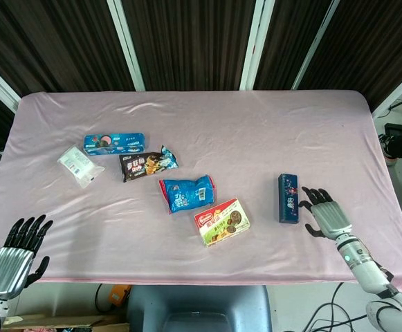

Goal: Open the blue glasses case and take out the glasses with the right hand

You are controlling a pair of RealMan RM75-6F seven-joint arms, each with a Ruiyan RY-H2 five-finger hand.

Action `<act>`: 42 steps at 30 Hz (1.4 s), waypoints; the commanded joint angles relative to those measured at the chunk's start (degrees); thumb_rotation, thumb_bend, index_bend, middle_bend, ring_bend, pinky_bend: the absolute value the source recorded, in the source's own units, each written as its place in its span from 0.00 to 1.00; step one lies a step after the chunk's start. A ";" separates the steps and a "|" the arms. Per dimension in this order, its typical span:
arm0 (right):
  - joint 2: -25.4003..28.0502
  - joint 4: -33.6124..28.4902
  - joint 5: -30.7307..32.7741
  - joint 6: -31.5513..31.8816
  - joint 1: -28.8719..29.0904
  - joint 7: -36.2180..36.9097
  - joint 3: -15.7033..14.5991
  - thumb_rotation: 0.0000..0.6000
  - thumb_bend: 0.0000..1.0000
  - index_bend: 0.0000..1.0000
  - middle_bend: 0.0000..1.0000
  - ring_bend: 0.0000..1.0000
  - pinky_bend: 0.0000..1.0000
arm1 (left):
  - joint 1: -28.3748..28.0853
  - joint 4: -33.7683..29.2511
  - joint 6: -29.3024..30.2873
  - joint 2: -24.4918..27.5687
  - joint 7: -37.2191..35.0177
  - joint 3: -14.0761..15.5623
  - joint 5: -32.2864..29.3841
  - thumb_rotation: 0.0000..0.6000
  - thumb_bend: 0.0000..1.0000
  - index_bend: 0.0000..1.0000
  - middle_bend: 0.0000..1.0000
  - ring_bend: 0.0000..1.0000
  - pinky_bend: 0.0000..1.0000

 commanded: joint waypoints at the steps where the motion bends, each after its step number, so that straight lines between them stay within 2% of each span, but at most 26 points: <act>1: -1.17 -2.11 2.50 -0.78 1.64 -4.00 1.45 1.00 0.51 0.38 0.00 0.00 0.00 | 0.03 0.05 0.09 0.09 -0.23 0.00 0.01 1.00 0.39 0.00 0.00 0.00 0.00; 11: -4.80 -3.55 11.22 -3.29 5.74 -14.65 4.69 1.00 0.51 0.36 0.00 0.00 0.00 | -0.03 0.13 0.03 0.31 -1.07 -0.23 -0.45 1.00 0.39 0.00 0.00 0.00 0.00; 22: -3.14 -6.35 14.81 -1.81 7.04 -17.18 5.69 1.00 0.51 0.36 0.00 0.00 0.00 | 0.24 0.16 0.66 0.31 -1.22 -0.26 -0.27 1.00 0.39 0.00 0.00 0.00 0.00; 27: -1.27 -6.72 15.25 -1.99 7.49 -17.57 5.45 1.00 0.50 0.31 0.00 0.00 0.00 | 0.19 0.10 0.45 0.24 -0.98 -0.21 -0.27 1.00 0.39 0.00 0.00 0.00 0.00; 30: 0.07 -6.21 14.51 -2.95 8.48 -18.76 4.82 1.00 0.42 0.28 0.00 0.00 0.00 | 0.24 0.05 0.51 0.15 -0.65 -0.21 -0.24 1.00 0.39 0.00 0.00 0.00 0.00; 36: 2.19 -2.74 9.59 -2.44 9.88 -22.62 2.30 1.00 0.41 0.31 0.00 0.00 0.00 | 0.18 -0.03 0.23 -0.20 0.10 -0.52 -0.84 1.00 0.39 0.00 0.00 0.00 0.00; 42: 0.73 0.01 8.11 -2.39 10.71 -24.42 1.18 1.00 0.41 0.31 0.00 0.00 0.00 | -0.23 -0.48 -0.97 -0.88 2.12 -0.48 -1.13 1.00 0.39 0.00 0.00 0.00 0.00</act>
